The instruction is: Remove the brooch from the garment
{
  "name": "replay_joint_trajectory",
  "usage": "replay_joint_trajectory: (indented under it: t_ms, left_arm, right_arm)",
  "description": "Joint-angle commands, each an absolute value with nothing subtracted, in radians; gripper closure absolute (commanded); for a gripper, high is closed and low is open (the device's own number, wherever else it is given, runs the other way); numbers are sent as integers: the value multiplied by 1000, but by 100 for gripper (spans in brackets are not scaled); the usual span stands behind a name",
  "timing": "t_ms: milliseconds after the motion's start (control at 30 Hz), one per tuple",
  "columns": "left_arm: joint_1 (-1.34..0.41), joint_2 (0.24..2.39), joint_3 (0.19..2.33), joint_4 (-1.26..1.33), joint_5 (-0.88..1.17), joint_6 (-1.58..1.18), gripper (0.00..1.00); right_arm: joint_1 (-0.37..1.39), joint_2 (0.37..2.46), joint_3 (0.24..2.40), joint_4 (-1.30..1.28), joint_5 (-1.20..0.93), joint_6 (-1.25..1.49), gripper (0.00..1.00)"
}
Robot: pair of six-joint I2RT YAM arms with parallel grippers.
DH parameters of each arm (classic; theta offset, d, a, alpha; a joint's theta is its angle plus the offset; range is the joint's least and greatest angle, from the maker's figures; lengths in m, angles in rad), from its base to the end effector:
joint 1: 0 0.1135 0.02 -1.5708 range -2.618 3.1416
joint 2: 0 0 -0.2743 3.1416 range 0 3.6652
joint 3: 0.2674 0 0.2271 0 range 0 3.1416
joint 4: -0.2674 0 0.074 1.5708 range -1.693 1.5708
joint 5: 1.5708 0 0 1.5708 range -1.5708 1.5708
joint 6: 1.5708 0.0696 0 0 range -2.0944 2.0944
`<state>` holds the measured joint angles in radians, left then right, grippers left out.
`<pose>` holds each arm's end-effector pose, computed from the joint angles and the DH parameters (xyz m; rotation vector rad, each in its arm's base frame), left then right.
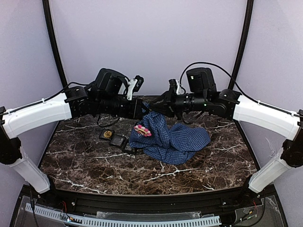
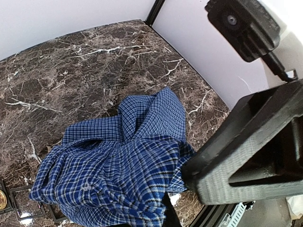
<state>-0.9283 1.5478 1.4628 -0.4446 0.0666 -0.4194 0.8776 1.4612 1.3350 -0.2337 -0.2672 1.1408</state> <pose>0.2125 -0.2917 0.3565 0.6010 2.1418 -0.8536 0.2076 0.2786 0.3684 0.0885 2.2767 1.4915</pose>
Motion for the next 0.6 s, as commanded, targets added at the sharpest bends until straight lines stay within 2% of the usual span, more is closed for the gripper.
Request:
replay_joint_trajectory:
  t_ms: [0,167,567]
  left_arm:
    - [-926,1508,1466,-410,104,-425,99]
    - [-926,1511,1469,-412,106,-422,99]
    - [-926,1514,1469,-396,128,-410,99]
  right_arm:
    - [885,1493,1367,-255,-277,1151,83]
    - [885,1494,1365,-308,-244,1168,84]
    - [885,1512,1377,-317,-218,1167,79]
